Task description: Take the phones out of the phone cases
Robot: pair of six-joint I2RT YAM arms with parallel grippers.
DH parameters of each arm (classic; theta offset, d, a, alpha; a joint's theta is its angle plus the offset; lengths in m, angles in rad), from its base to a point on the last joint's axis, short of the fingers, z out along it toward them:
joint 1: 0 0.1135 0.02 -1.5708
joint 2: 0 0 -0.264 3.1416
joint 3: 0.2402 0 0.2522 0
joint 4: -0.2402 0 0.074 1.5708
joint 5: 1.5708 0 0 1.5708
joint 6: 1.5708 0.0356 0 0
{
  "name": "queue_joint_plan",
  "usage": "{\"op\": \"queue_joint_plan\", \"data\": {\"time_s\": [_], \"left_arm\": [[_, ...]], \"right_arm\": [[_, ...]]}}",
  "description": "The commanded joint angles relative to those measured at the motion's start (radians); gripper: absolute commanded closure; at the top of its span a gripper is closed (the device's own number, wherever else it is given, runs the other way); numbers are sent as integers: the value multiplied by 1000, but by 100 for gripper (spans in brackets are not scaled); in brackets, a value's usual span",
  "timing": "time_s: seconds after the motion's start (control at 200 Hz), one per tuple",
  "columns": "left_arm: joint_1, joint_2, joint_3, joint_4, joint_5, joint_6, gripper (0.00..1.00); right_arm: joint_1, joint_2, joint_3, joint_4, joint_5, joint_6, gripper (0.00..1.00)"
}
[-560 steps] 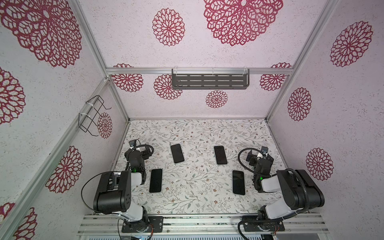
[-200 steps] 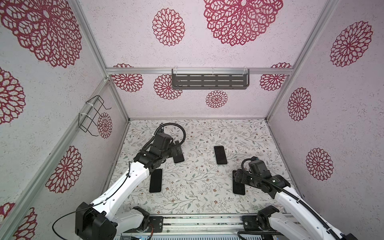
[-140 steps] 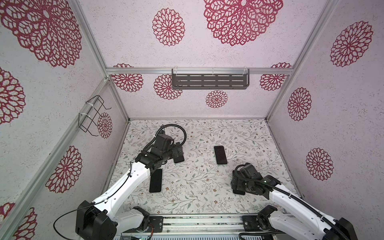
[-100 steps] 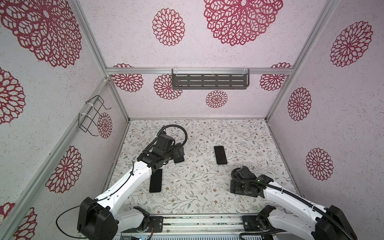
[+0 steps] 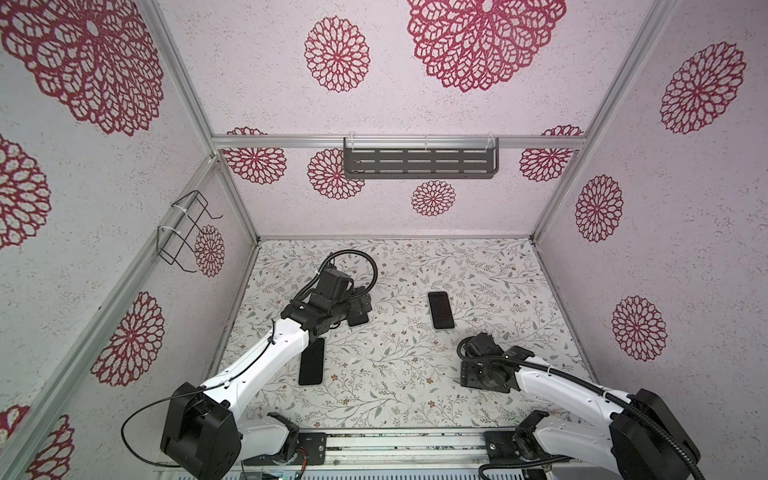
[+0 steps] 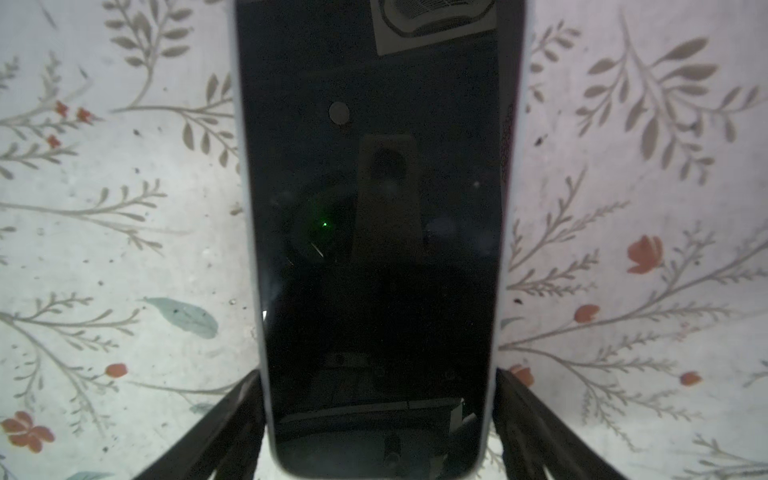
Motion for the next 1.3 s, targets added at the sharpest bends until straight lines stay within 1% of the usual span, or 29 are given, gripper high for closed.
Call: {"op": "queue_joint_plan", "data": {"time_s": [0.0, 0.165, 0.29, 0.36, 0.495, 0.591, 0.821, 1.001, 1.201, 1.296], "left_arm": [[-5, 17, 10, 27, 14, -6, 3], [-6, 41, 20, 42, 44, -19, 3], [-15, 57, 22, 77, 82, -38, 3], [-24, 66, 16, 112, 109, -54, 3], [-44, 89, -2, 187, 159, -93, 3], [-63, 113, -13, 233, 193, -105, 3], [-98, 179, -32, 338, 260, -162, 3], [-121, 238, -72, 496, 332, -245, 3], [-153, 349, -98, 687, 406, -356, 2], [-166, 410, -107, 811, 469, -421, 1]], "right_arm": [[8, 11, 10, -7, 25, 0, 16], [8, 15, 11, 1, 17, -4, 19], [8, 11, 4, 30, -8, -8, 28], [8, 10, 2, 46, -20, -12, 30], [8, 17, 2, 73, -51, -28, 40], [8, 5, 8, 84, -62, -42, 50], [9, -69, 23, 122, -84, -86, 65], [9, -110, 36, 164, -121, -125, 73], [12, -143, 36, 248, -187, -156, 81], [20, -159, 36, 283, -209, -167, 82]]}}
